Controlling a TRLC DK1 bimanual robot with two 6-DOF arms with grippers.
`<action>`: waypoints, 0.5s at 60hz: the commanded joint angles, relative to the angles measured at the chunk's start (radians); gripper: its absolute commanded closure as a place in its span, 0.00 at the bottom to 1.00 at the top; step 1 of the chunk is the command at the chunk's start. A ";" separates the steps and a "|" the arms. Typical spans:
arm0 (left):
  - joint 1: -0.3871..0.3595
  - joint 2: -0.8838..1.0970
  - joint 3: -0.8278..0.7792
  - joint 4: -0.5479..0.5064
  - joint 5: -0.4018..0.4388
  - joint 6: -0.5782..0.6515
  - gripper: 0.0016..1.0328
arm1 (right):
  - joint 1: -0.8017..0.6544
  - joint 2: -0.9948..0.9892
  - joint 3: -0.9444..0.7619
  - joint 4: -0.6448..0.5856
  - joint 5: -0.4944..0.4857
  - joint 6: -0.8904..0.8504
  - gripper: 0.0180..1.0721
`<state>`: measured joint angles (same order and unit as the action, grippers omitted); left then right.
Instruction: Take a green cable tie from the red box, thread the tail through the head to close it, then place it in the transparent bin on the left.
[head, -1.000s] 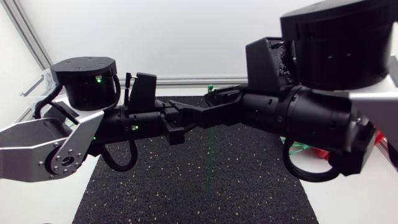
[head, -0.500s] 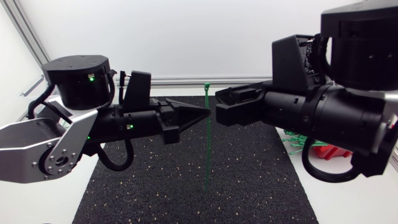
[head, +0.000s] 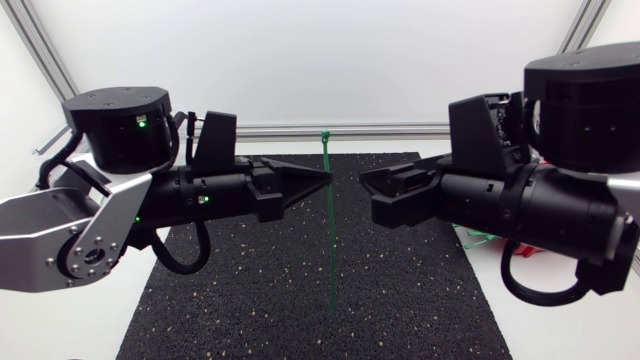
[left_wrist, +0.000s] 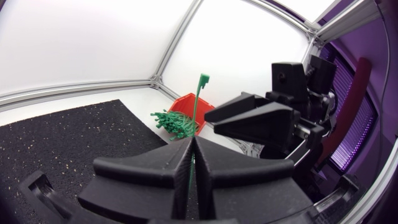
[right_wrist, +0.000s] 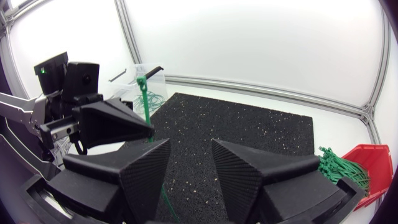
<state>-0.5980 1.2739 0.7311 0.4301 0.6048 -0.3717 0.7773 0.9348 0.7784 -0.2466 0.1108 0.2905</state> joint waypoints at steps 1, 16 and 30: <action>-0.013 -0.013 0.022 0.002 -0.048 -0.041 0.96 | 0.004 -0.001 -0.028 0.007 -0.003 -0.017 0.50; -0.075 -0.010 0.050 0.004 -0.327 -0.062 0.96 | 0.043 0.033 -0.039 0.023 0.018 -0.047 0.50; -0.167 -0.011 0.068 -0.005 -0.553 -0.085 0.96 | 0.117 0.102 -0.065 0.092 0.124 -0.080 0.50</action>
<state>-0.7292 1.2739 0.7666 0.4244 0.0975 -0.4267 0.8730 1.0103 0.7452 -0.1780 0.2100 0.2325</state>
